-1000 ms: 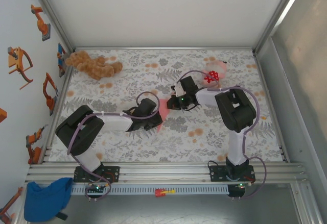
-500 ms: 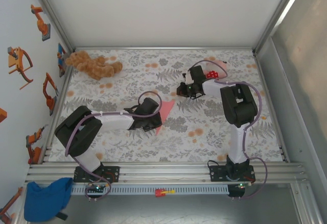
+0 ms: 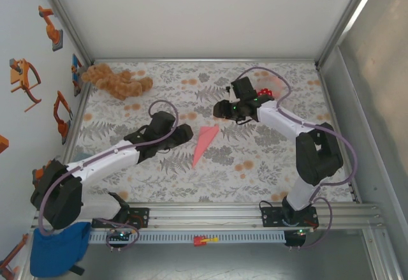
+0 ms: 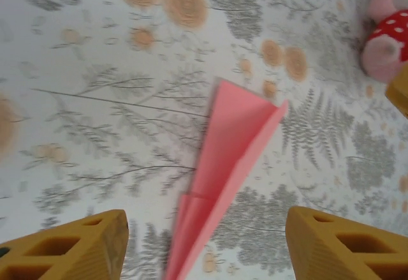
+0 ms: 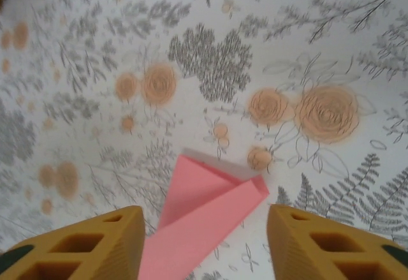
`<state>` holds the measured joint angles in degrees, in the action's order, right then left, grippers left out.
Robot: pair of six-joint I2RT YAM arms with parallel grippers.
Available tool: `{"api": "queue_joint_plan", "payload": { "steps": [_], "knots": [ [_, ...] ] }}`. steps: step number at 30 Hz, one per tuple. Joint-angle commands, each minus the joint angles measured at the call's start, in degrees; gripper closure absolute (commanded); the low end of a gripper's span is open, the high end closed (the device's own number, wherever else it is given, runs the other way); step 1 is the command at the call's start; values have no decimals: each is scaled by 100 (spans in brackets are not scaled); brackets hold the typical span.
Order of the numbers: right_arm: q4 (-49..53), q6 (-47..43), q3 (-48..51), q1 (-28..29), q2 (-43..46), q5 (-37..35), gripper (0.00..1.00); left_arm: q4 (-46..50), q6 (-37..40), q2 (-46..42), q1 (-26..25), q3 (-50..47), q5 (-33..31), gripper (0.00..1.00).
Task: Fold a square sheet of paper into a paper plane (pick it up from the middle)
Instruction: Fold the wing for the fifth time at the center of the table, then turn over a paper plane at the center of the table.
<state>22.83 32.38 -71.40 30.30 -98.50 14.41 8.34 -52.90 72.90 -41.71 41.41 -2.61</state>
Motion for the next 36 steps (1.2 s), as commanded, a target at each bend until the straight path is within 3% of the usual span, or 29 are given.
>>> {"api": "queue_joint_plan", "payload": {
  "steps": [1, 6, 12, 18, 23, 33, 36],
  "knots": [
    [945, 466, -42, 521, -106, -729, 41, 440, 89, -327, 216, -420, -353, 26],
    [1208, 1131, -263, 1214, -402, -1421, 34, 672, 140, -943, 401, -869, -785, 10],
    [1451, 1402, -772, 1626, -920, -1866, 32, 804, 179, -1492, 448, -1245, -1031, 0],
    [1684, 1521, -1262, 1846, -1411, -2152, 32, 800, 176, -1614, 454, -1424, -1015, 3],
    [2129, 1508, -1576, 1915, -1697, -2268, 37, 780, 186, -1504, 459, -1431, -927, 4],
    [2346, 1687, -1402, 1963, -1435, -2688, 56, 731, 177, -1247, 462, -1366, -861, 4],
    [2346, 1745, -1368, 1966, -1451, -2681, 58, 765, 177, -1215, 455, -1354, -864, 4]
  ]
}}
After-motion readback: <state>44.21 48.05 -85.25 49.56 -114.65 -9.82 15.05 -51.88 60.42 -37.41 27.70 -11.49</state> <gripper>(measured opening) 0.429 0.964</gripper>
